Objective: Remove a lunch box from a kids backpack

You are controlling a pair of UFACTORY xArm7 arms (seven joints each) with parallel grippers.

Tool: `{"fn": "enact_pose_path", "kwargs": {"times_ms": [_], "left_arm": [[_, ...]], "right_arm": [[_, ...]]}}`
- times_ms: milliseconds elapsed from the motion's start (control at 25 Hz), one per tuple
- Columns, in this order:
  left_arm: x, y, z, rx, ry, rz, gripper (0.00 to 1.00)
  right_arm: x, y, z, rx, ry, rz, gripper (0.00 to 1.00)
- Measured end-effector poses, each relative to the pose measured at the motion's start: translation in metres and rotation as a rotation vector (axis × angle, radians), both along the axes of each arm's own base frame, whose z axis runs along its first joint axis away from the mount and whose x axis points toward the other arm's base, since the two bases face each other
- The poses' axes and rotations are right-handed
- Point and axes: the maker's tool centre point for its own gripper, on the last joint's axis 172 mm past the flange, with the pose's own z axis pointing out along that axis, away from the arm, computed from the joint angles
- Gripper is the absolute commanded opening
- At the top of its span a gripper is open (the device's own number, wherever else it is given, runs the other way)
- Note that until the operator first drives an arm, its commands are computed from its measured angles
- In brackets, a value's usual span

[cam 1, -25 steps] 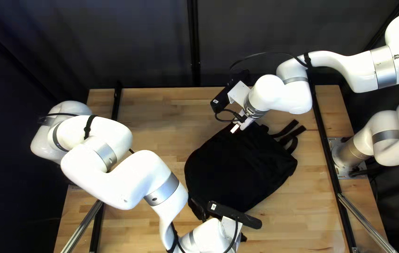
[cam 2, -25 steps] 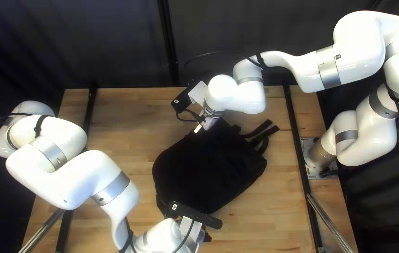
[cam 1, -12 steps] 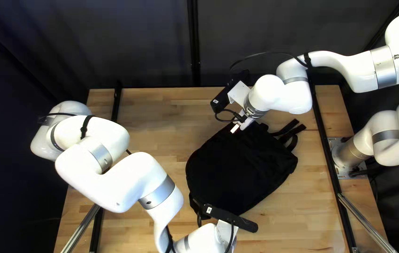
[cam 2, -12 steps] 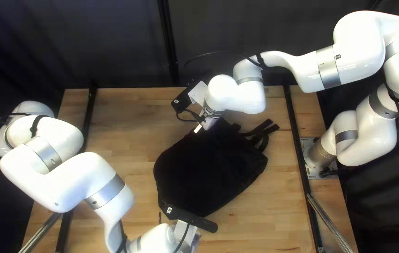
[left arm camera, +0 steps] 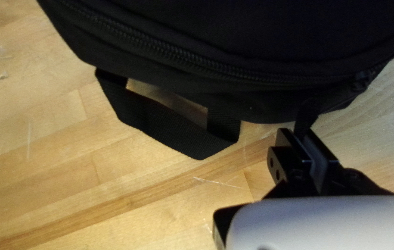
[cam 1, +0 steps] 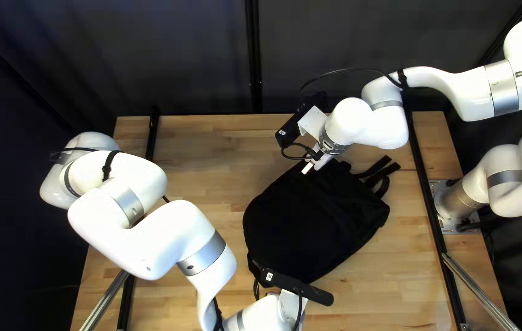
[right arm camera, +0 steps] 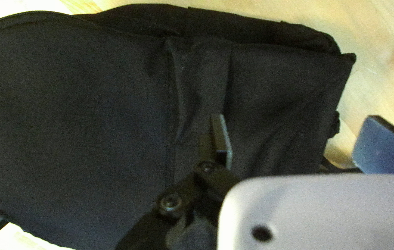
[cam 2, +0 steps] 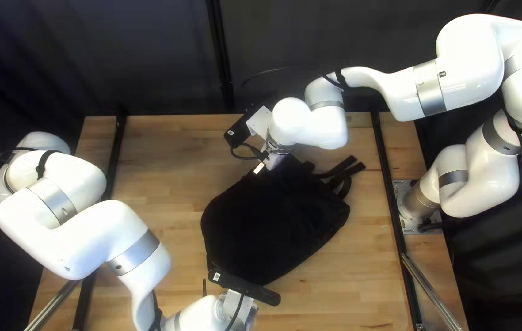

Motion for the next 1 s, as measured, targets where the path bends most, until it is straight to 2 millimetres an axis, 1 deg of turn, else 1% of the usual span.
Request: {"fn": "enact_pose_path", "kwargs": {"times_ms": [320,520,680,760,880,920,1000], "left_arm": [[-0.02,0.009,0.007,-0.01,0.02,0.007,0.0],[-0.027,0.019,0.014,-0.012,0.033,0.005,0.0],[-0.038,0.028,0.018,-0.012,0.036,0.001,0.0],[-0.044,0.033,0.02,-0.011,0.032,0.002,0.0],[-0.053,0.042,0.023,-0.015,0.025,0.002,0.0],[-0.055,0.045,0.024,-0.018,0.022,0.003,0.0],[-0.06,0.049,0.027,-0.024,0.017,0.006,0.0]], "right_arm": [[0.0,0.0,0.0,0.0,0.0,0.0,1.0],[0.0,0.0,0.0,0.0,0.0,0.0,1.0],[0.0,0.0,0.0,0.0,0.0,0.0,1.0],[0.001,-0.001,0.003,-0.011,0.004,0.011,1.0],[0.001,-0.007,0.009,-0.027,0.016,0.018,1.0],[0.0,-0.006,0.009,-0.025,0.019,0.016,1.0],[-0.001,0.005,0.009,-0.019,0.023,0.019,1.0]]}}
